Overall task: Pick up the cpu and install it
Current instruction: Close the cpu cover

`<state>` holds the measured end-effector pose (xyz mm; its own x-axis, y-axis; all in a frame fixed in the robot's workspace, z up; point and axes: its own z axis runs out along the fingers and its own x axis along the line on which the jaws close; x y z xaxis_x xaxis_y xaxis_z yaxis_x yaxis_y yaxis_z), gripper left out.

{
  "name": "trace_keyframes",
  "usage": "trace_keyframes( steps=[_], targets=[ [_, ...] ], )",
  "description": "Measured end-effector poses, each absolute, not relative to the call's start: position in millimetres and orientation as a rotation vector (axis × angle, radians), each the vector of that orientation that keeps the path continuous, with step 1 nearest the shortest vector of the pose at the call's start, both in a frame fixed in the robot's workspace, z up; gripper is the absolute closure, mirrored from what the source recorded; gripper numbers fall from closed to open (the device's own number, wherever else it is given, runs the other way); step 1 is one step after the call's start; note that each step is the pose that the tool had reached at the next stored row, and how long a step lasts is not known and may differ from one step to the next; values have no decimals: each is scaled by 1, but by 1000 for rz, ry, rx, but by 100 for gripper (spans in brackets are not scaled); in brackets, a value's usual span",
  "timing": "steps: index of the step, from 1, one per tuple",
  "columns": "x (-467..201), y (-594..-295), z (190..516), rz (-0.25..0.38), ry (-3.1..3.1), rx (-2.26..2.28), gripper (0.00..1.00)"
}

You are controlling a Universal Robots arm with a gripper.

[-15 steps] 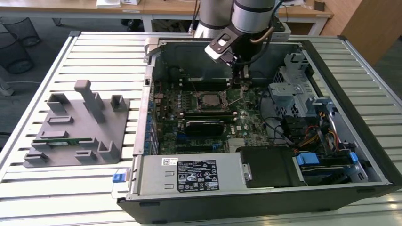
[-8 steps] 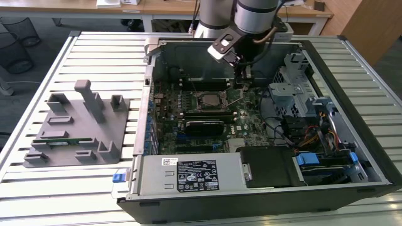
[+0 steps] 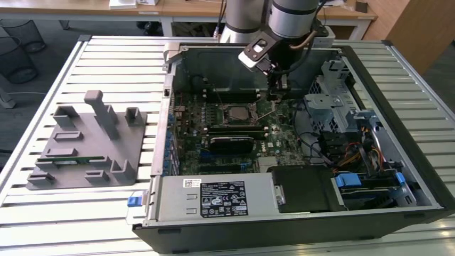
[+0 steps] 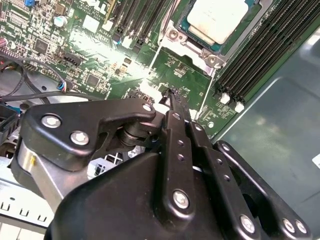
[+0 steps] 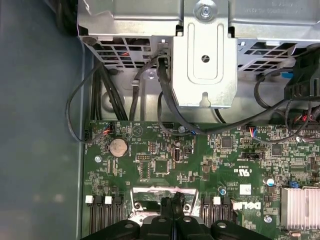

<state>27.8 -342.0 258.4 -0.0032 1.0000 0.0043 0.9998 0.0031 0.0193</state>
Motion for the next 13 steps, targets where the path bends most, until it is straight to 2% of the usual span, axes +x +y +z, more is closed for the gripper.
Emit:
trace_keyframes(
  steps=[13],
  targets=[
    [35,-342,258,26,2217,2211,89]
  ],
)
